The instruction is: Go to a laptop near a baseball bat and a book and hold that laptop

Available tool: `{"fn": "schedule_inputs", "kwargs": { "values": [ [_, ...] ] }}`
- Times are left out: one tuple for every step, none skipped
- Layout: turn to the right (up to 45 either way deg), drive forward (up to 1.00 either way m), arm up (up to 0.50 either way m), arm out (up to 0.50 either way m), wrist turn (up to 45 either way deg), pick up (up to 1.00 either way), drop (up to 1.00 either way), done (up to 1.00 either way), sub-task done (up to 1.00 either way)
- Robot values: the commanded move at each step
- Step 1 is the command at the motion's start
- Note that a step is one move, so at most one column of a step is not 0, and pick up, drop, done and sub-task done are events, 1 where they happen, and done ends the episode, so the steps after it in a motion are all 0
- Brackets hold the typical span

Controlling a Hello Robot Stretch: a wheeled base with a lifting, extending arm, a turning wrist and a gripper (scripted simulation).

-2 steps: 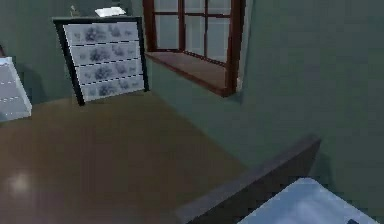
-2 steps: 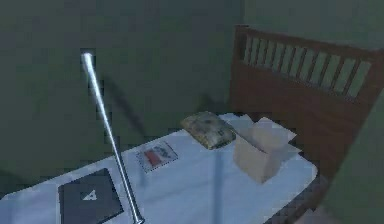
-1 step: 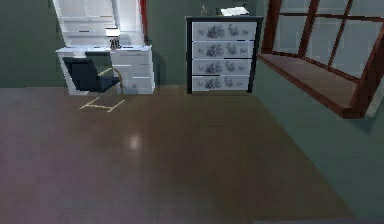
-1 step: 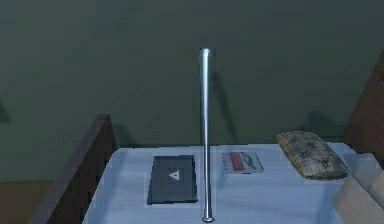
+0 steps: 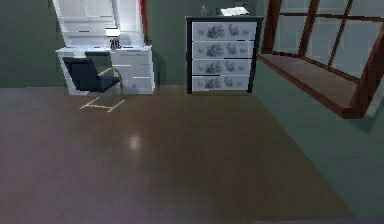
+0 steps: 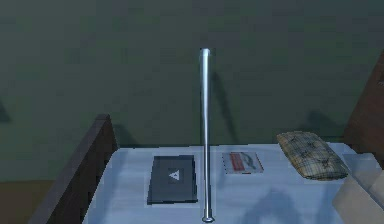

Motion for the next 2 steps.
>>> {"fn": "schedule_inputs", "kwargs": {
  "values": [
    [0.0, 0.0, 0.04, 0.0, 0.0, 0.0, 0.0, 0.0, 0.0],
    [0.0, 0.0, 0.0, 0.4, 0.0, 0.0, 0.0, 0.0, 0.0]
  ]
}}
